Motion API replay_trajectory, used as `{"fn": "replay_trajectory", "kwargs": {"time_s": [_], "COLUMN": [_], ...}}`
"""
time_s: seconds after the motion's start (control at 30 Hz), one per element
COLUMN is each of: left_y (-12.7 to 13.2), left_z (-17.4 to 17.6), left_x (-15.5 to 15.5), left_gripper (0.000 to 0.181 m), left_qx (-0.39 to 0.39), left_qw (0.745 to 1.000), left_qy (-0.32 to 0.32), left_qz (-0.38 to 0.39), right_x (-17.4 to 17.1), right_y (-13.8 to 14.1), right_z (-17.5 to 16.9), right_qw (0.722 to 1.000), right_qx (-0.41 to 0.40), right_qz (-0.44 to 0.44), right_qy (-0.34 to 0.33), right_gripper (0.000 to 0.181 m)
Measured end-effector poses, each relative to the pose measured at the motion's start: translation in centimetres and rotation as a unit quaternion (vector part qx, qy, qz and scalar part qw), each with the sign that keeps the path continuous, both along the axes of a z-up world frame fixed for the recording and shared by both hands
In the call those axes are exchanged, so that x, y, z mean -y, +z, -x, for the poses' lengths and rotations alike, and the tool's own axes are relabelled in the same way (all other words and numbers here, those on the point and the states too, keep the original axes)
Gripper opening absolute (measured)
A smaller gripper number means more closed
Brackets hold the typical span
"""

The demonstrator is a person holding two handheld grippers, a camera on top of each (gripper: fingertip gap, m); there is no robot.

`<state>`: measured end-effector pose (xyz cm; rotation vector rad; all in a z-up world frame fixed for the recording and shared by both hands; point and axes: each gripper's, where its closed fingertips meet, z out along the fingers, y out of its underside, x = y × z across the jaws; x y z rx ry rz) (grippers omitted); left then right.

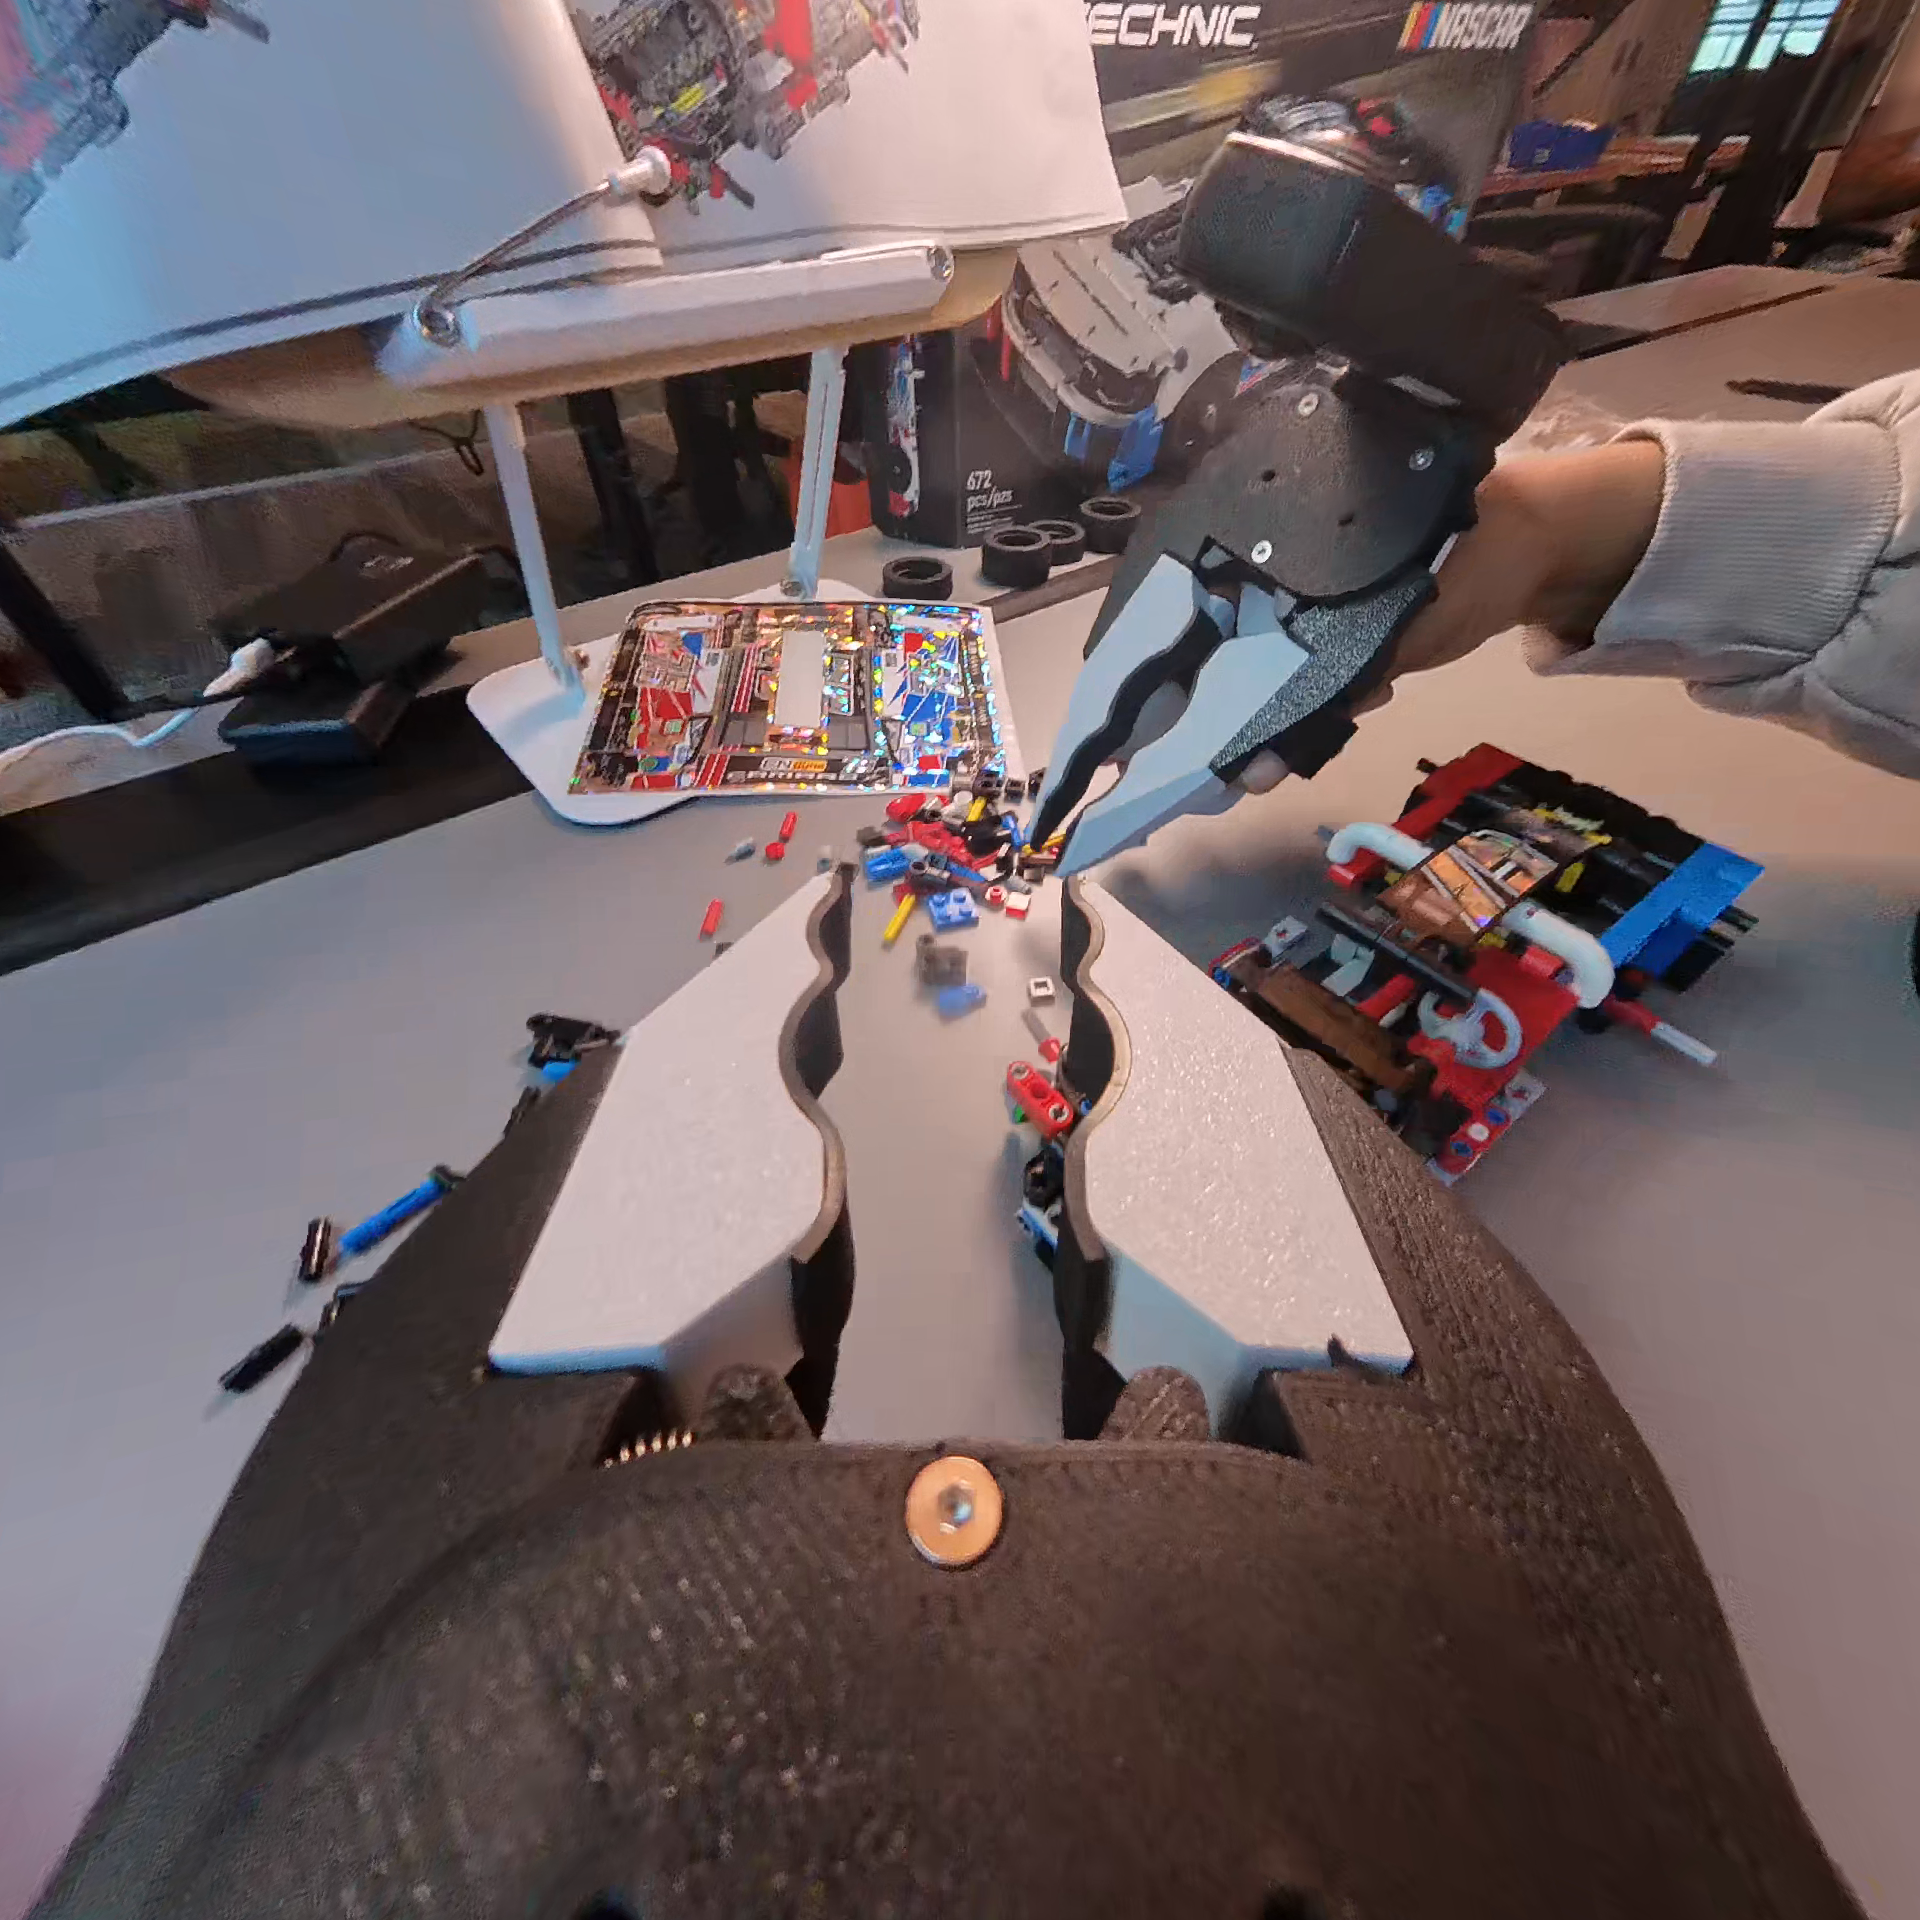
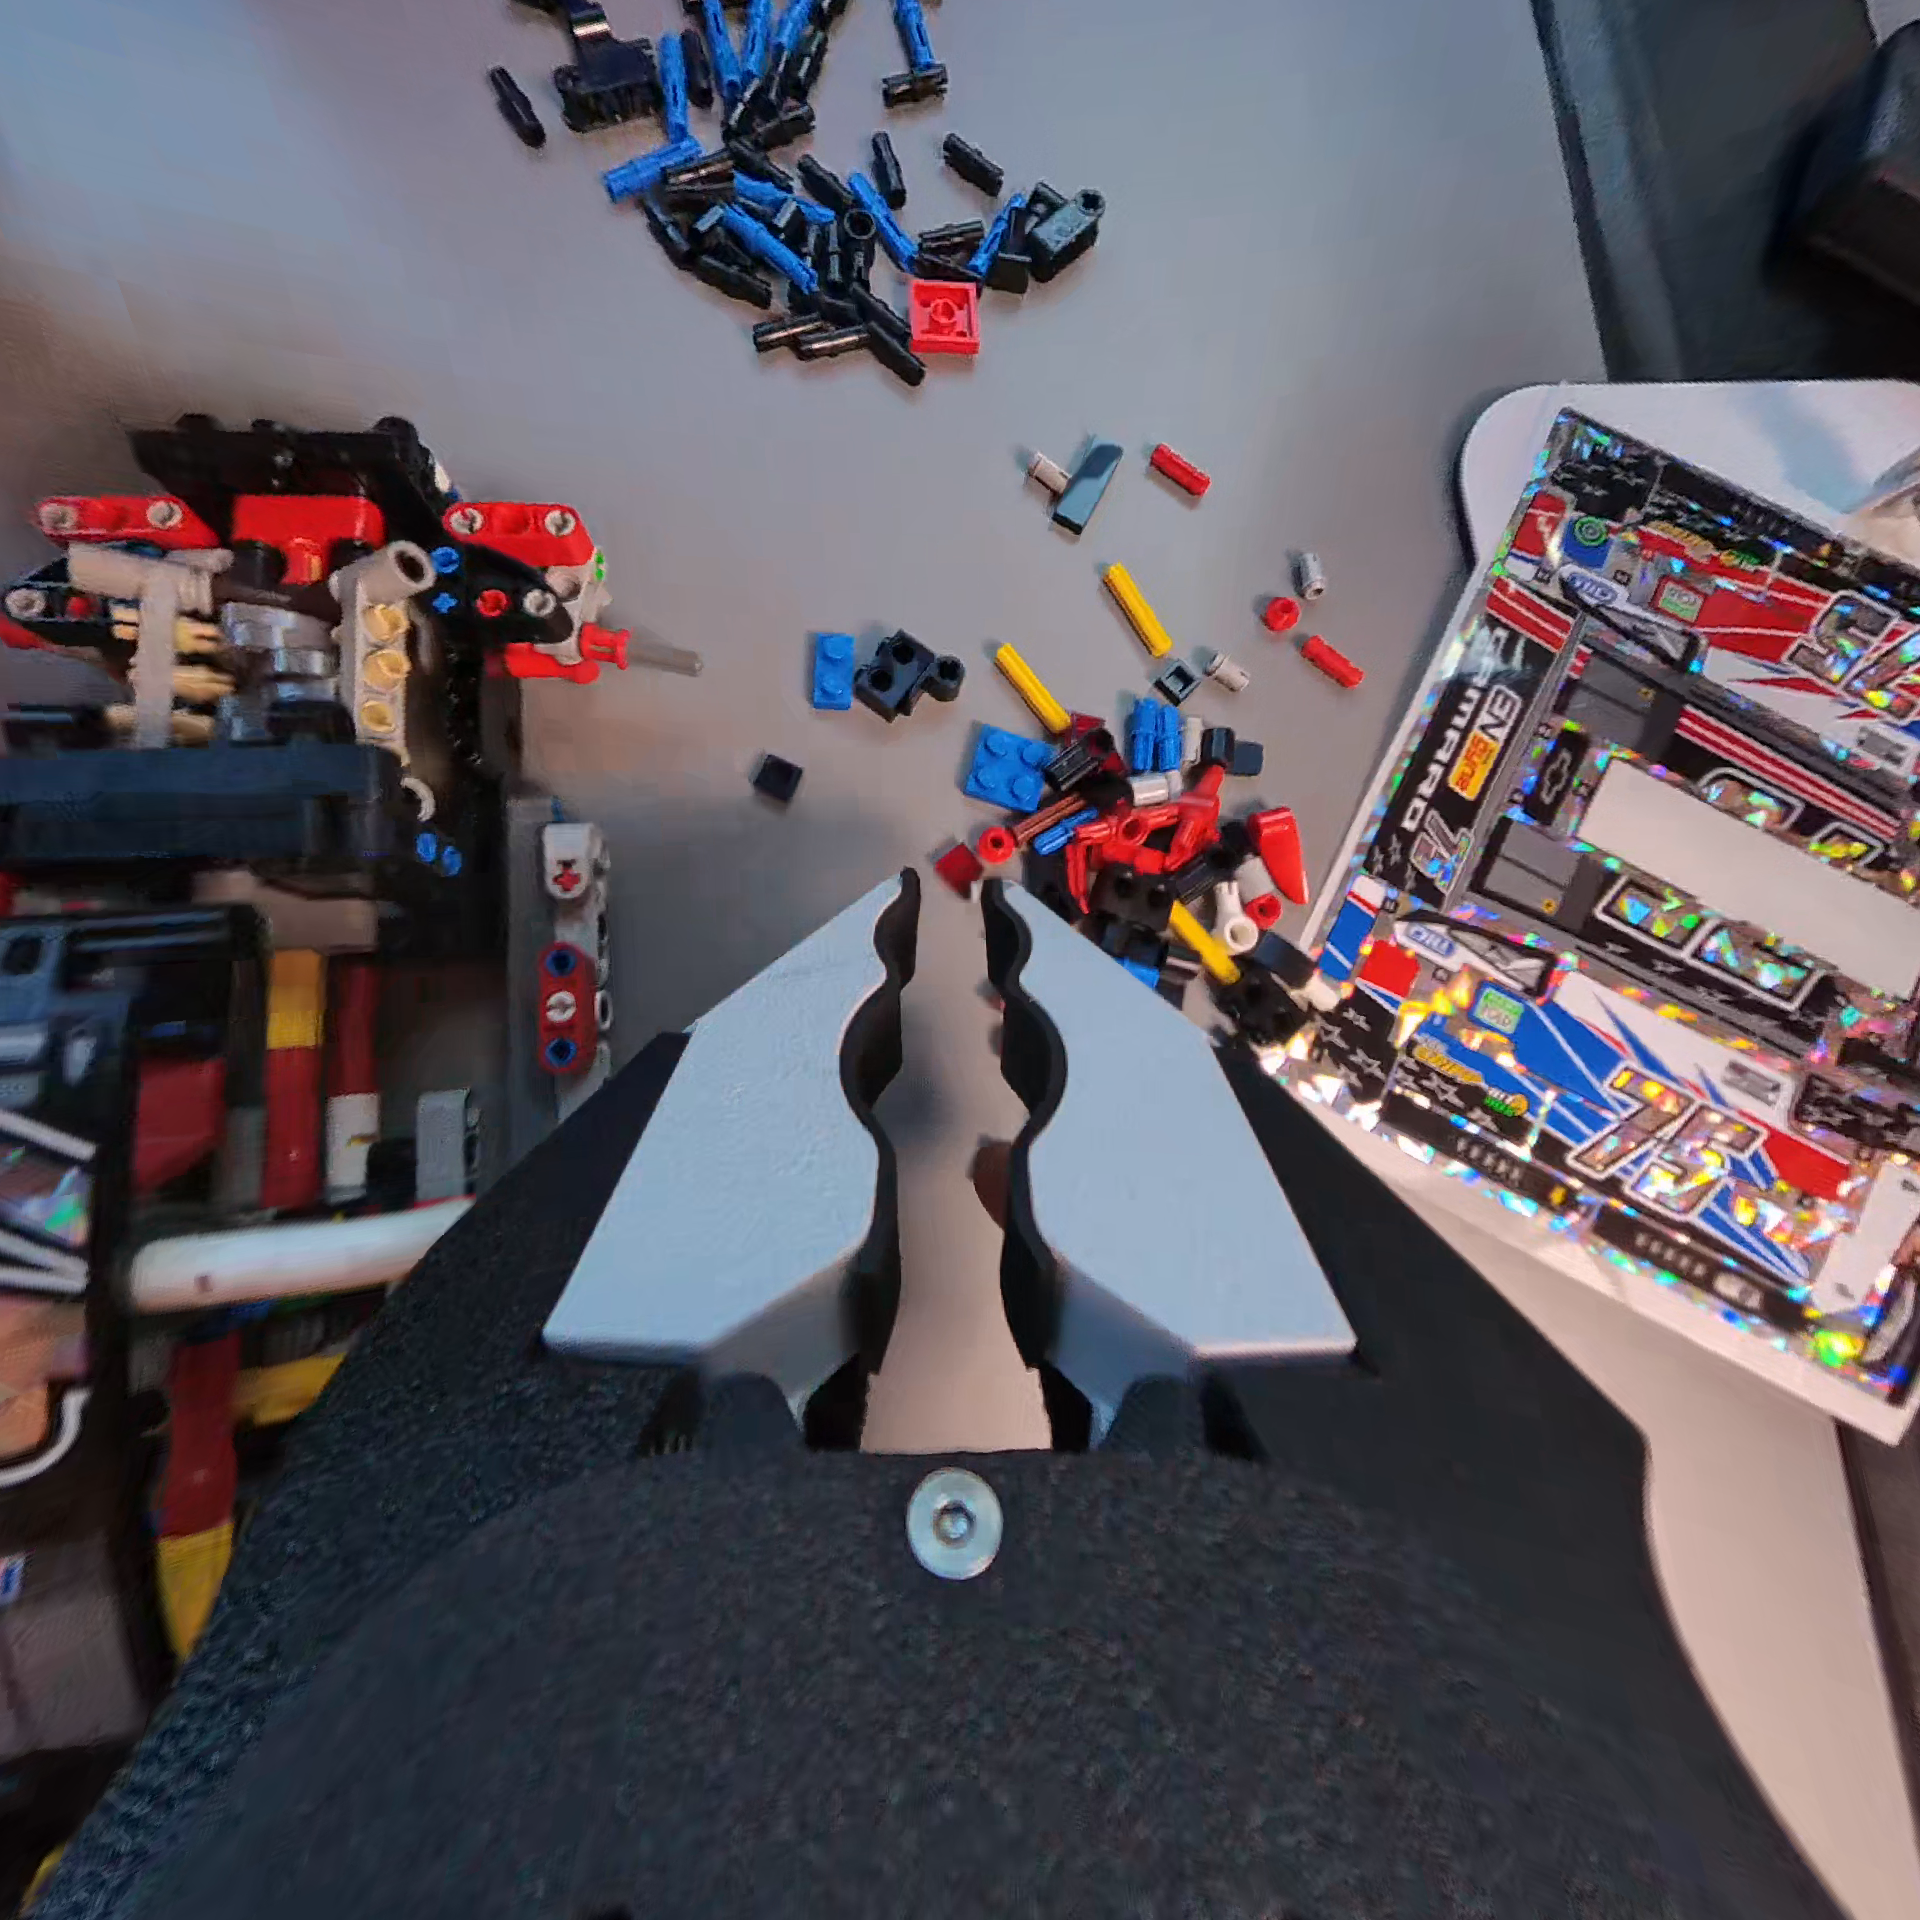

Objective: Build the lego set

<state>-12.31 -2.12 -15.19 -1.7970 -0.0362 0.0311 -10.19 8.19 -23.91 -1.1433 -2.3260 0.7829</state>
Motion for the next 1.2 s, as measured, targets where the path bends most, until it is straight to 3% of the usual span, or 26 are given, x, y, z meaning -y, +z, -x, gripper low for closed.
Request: {"fn": "replay_trajectory", "kwargs": {"time_s": [0.17,0.5,0.77,0.87,0.93,1.07,1.2], "left_y": [-2.4,-2.5,-2.4,-2.3,-2.3,-2.3,-2.2], "left_z": [1.4,2.2,1.8,1.7,1.6,1.5,1.2], "left_x": [1.0,1.3,1.3,1.3,1.3,1.2,1.2], "left_gripper": [0.036,0.035,0.035,0.035,0.035,0.035,0.034], "left_qx": [0.045,0.015,0.007,0.004,0.004,0.007,0.002], "left_qw": [0.999,1.0,1.0,1.0,1.0,1.0,1.0], "left_qy": [0.019,0.013,0.003,-0.002,-0.005,-0.01,-0.015], "left_qz": [0.014,0.013,0.012,0.009,0.009,0.01,0.008], "right_x": [-2.6,-5.2,-4.3,-4.1,-3.7,-3.8,-3.2], "right_y": [0.0,-0.3,-1.7,-2.0,-2.1,-2.1,2.3], "right_z": [4.1,8.0,10.1,10.4,10.1,9.3,6.1], "right_qw": [0.999,0.998,0.993,0.989,0.987,0.988,0.997], "right_qx": [-0.01,0.017,0.061,0.084,0.107,0.105,0.034], "right_qz": [-0.042,-0.051,-0.078,-0.073,-0.056,-0.053,0.018], "right_qy": [-0.028,-0.037,0.071,0.097,0.106,0.096,0.06], "right_gripper": [0.008,0.008,0.017,0.017,0.007,0.001,0.0]}}
